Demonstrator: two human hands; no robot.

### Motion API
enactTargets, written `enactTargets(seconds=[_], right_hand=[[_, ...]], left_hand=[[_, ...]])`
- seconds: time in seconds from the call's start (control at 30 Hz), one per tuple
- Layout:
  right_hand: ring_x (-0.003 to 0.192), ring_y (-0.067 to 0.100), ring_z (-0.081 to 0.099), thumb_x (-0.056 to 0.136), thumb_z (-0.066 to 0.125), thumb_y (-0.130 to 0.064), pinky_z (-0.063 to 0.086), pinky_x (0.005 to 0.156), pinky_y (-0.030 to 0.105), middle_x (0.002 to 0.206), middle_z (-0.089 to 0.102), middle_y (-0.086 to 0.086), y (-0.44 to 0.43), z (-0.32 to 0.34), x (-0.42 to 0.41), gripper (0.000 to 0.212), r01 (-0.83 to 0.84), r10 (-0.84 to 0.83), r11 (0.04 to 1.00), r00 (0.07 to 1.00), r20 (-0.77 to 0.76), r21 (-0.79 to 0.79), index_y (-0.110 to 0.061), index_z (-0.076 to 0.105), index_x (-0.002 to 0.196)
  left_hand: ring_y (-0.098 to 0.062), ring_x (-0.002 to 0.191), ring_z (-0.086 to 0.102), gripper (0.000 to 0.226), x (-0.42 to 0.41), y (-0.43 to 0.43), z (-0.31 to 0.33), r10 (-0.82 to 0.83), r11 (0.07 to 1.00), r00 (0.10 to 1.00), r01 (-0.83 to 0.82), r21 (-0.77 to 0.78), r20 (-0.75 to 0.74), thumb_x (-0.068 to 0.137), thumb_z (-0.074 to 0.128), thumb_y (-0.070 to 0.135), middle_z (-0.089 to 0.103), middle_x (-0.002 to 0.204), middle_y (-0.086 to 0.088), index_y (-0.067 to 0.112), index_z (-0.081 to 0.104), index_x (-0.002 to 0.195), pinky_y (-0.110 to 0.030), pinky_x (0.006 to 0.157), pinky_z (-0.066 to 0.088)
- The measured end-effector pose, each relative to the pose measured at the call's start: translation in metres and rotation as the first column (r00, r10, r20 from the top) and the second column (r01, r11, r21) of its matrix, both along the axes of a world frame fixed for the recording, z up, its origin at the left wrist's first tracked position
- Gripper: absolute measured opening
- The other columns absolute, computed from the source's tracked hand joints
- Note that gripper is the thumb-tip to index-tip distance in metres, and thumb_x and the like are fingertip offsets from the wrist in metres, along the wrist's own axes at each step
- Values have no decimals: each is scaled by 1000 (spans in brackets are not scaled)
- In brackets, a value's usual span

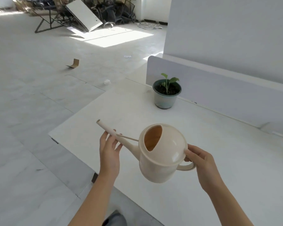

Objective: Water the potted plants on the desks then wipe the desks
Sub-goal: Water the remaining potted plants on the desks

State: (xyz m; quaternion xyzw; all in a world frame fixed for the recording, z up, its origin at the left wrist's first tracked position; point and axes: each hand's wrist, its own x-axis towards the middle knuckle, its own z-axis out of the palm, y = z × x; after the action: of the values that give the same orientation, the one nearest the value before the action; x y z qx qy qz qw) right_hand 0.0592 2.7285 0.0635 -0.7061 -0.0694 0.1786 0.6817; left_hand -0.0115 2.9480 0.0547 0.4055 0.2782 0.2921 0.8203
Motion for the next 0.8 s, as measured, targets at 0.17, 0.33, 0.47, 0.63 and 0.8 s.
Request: enactTargets(seconds=[0.17, 0.33, 0.47, 0.63, 0.8], right_hand=[[72, 16, 46, 67, 70, -23, 35, 78, 30, 78, 64, 3, 21, 0, 24, 21, 234, -234, 972, 972, -12, -19, -24, 75, 87], [69, 15, 46, 47, 75, -55, 34, 77, 31, 70, 63, -4, 46, 12, 35, 47, 477, -477, 879, 879, -2, -29, -27, 75, 85], [65, 14, 43, 74, 66, -30, 32, 76, 31, 64, 60, -6, 64, 18, 40, 24, 620, -621, 783, 784, -17, -41, -14, 74, 90], [69, 20, 40, 71, 66, -19, 31, 75, 30, 76, 50, 9, 80, 22, 43, 31, 719, -724, 690, 689, -45, -85, -11, 69, 101], [65, 14, 45, 82, 59, -7, 33, 73, 27, 68, 45, 7, 85, 32, 54, 27, 713, -719, 694, 693, -48, -104, -15, 65, 107]], left_hand=[[-20, 106, 54, 22, 79, 28, -16, -237, 971, 971, 237, -14, -30, 95, 40, 12, 59, 99, 2, 24, 55, 105, -38, 95, 41], [-18, 104, 53, 29, 151, 48, -16, -530, 848, 847, 530, -10, -42, 94, 41, 11, 56, 104, 7, 31, 51, 113, -41, 96, 41], [-22, 92, 53, 38, 200, 49, -24, -691, 723, 722, 690, -31, -31, 93, 43, 12, 50, 93, -8, 33, 46, 125, -42, 88, 47], [-22, 85, 47, 27, 241, 40, -26, -793, 608, 601, 792, -58, -101, 91, 43, 14, 44, 85, -6, 19, 49, 116, -37, 78, 46], [-24, 90, 46, 7, 264, 35, -21, -822, 564, 556, 825, -40, -122, 94, 40, 21, 42, 92, -10, 20, 46, 98, -38, 79, 45]])
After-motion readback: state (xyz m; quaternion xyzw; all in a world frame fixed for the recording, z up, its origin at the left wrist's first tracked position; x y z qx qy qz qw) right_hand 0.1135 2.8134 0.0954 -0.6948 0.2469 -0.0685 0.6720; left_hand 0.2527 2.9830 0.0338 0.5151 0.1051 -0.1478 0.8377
